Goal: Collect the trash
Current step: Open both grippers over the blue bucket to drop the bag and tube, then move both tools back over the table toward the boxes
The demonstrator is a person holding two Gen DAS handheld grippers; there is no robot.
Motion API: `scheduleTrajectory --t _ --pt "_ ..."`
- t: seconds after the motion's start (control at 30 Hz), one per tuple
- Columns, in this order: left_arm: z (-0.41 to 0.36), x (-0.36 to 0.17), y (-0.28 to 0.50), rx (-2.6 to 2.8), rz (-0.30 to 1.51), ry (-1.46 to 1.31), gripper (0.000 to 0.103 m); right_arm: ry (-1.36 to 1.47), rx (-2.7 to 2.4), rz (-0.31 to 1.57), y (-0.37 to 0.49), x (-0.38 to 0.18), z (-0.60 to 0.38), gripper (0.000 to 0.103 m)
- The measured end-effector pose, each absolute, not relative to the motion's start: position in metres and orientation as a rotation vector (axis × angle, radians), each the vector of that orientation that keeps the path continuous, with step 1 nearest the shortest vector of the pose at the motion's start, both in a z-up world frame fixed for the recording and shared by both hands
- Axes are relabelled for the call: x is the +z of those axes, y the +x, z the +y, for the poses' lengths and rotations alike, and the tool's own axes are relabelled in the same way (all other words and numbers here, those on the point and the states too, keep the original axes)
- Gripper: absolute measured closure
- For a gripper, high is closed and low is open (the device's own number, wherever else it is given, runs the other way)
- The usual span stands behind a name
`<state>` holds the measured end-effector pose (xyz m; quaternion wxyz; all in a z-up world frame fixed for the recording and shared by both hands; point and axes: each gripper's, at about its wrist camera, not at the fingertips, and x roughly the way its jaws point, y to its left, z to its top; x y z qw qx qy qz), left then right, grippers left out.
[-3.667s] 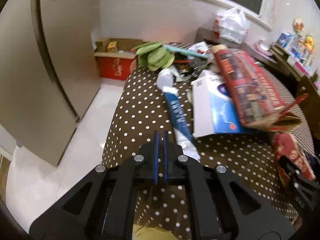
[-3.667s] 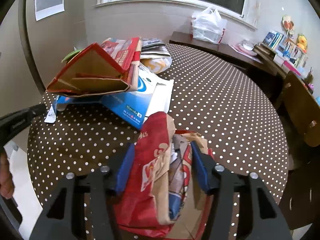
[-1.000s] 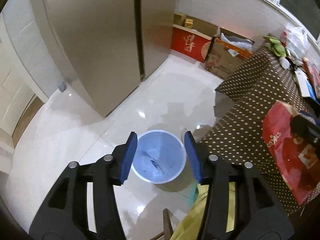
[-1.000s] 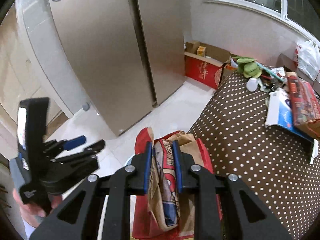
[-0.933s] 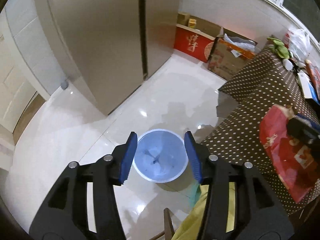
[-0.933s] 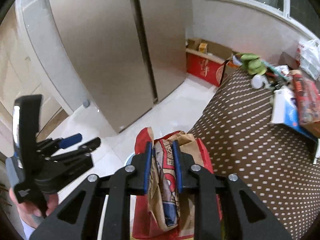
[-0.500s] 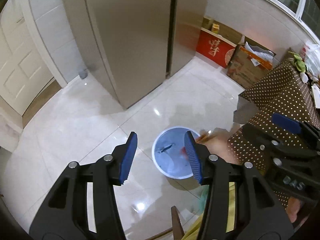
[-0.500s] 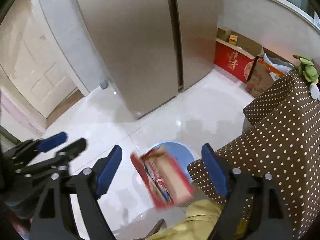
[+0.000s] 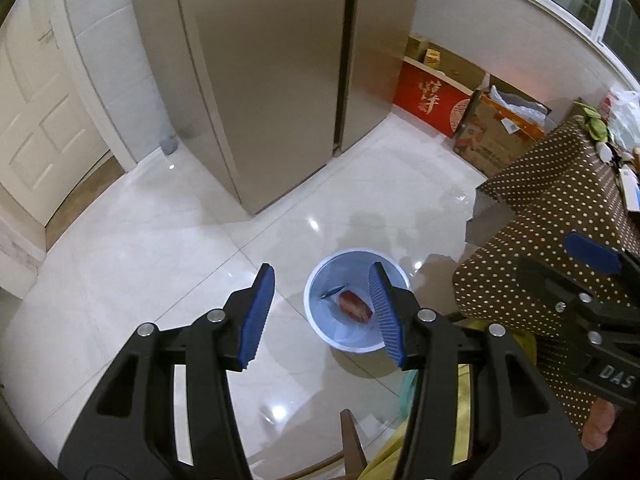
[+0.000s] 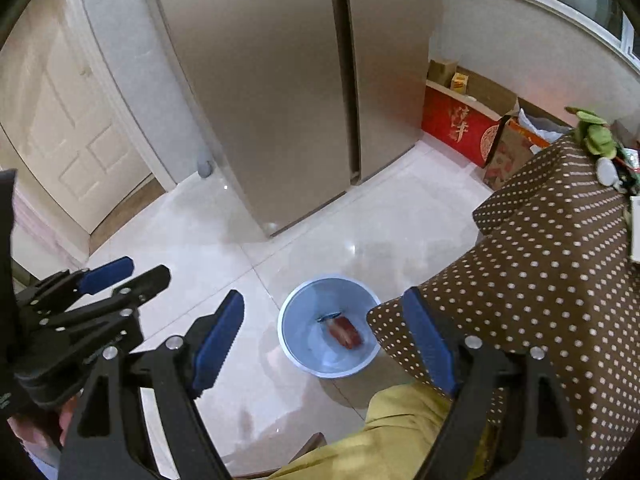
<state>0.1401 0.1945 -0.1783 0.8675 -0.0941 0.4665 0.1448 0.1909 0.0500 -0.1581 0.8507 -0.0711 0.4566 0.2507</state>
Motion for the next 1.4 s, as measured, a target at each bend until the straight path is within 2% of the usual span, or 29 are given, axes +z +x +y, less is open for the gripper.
scheduleTrajectory --t 0.2,0.3,0.37,0.43,0.73,1.0,1.4 --pt "0.166 -0.160 0.143 0.241 0.939 -0.159 0.053 -0.093 0.484 0.901 0.179 -0.132 0.014 0.023" --pt "0.146 -0.148 0.148 0.191 0.916 -0.134 0.048 -0.070 0.440 0.856 0.174 -0.116 -0.010 0.023" --pt "0.133 -0.142 0.150 0.159 0.905 -0.119 0.041 -0.054 0.397 0.827 0.170 -0.107 -0.029 0.023" --pt "0.119 -0.134 0.155 0.116 0.890 -0.107 0.039 -0.025 0.349 0.785 0.166 -0.095 -0.053 0.023" --pt "0.043 -0.109 0.176 -0.068 0.836 -0.044 0.030 0.084 0.028 0.616 0.142 -0.053 -0.169 0.012" --pt "-0.007 -0.100 0.188 -0.187 0.824 0.007 0.027 0.167 -0.133 0.650 0.158 -0.065 -0.245 0.011" --pt "-0.016 -0.115 0.204 -0.184 0.869 0.024 0.027 0.078 -0.126 0.761 0.216 -0.101 -0.246 0.011"
